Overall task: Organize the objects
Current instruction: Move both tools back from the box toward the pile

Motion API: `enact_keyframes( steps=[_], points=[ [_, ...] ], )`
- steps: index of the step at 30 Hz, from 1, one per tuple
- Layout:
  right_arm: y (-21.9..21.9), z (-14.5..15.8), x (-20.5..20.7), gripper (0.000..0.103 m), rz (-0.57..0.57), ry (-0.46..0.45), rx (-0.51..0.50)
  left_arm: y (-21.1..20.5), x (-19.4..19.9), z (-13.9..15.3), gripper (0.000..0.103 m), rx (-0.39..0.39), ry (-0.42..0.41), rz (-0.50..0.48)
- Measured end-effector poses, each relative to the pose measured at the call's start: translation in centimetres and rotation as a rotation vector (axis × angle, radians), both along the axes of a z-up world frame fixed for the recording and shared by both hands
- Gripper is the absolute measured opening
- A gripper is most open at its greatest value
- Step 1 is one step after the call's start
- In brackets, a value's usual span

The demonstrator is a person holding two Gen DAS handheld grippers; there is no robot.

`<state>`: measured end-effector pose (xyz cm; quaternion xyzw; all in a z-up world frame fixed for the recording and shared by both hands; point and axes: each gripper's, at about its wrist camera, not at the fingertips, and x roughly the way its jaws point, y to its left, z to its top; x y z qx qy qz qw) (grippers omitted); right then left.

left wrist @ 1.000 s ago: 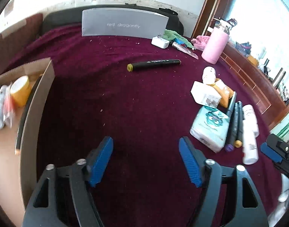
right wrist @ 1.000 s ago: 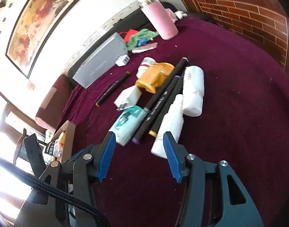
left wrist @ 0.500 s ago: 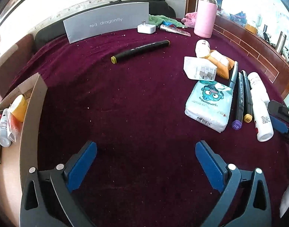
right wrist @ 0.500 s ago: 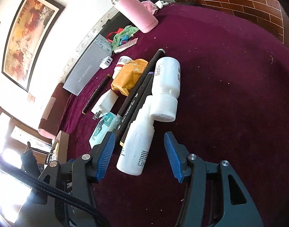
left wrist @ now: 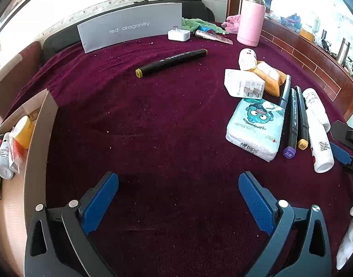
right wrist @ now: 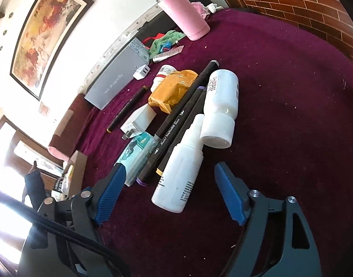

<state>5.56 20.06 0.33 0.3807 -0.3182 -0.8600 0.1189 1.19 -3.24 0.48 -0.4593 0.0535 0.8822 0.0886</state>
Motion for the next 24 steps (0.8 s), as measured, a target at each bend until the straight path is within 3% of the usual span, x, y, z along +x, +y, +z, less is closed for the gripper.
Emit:
enact_keyframes(
  steps=[7, 24],
  points=[
    [-1.4, 0.4, -0.1, 0.082, 0.011, -0.001, 0.115, 0.0, 0.0, 0.0, 0.102, 0.000, 0.000, 0.000],
    [-0.8, 0.2, -0.1, 0.085, 0.000, 0.016, 0.056, 0.0, 0.0, 0.0, 0.102, -0.001, 0.001, 0.000]
  ],
)
